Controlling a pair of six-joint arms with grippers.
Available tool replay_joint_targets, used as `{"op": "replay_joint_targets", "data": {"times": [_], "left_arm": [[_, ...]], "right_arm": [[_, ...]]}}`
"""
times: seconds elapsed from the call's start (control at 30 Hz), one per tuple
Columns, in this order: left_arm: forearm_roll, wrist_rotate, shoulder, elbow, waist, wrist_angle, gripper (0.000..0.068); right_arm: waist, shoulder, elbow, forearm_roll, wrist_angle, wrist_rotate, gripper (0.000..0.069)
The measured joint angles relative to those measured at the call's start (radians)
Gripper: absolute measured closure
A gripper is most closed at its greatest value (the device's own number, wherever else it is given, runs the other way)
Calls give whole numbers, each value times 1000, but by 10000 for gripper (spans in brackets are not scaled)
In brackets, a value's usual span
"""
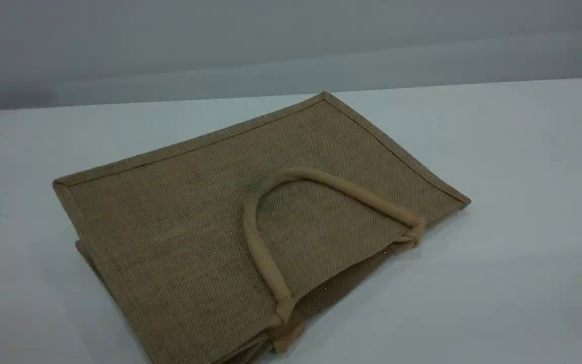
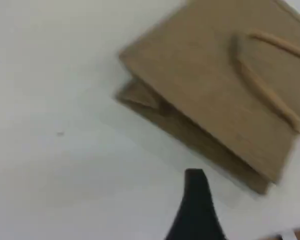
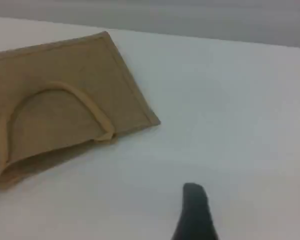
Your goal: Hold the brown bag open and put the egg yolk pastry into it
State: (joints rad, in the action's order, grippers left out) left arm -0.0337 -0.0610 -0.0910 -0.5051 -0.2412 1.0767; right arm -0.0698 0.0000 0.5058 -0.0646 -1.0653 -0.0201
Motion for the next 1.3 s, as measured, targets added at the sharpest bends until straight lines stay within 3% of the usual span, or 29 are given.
{"op": "replay_joint_targets", "data": {"times": [0.13, 0.2, 1.3], "left_arm": [[0, 0, 40, 0, 108, 2, 199], [0, 0, 56, 0, 131, 3, 199], [1, -1, 91, 0, 130, 0, 199]], "right_arm": [[0, 0, 0, 0, 0, 0, 242], [0, 0, 0, 0, 0, 0, 242], [0, 0, 0, 0, 0, 0, 242]]}}
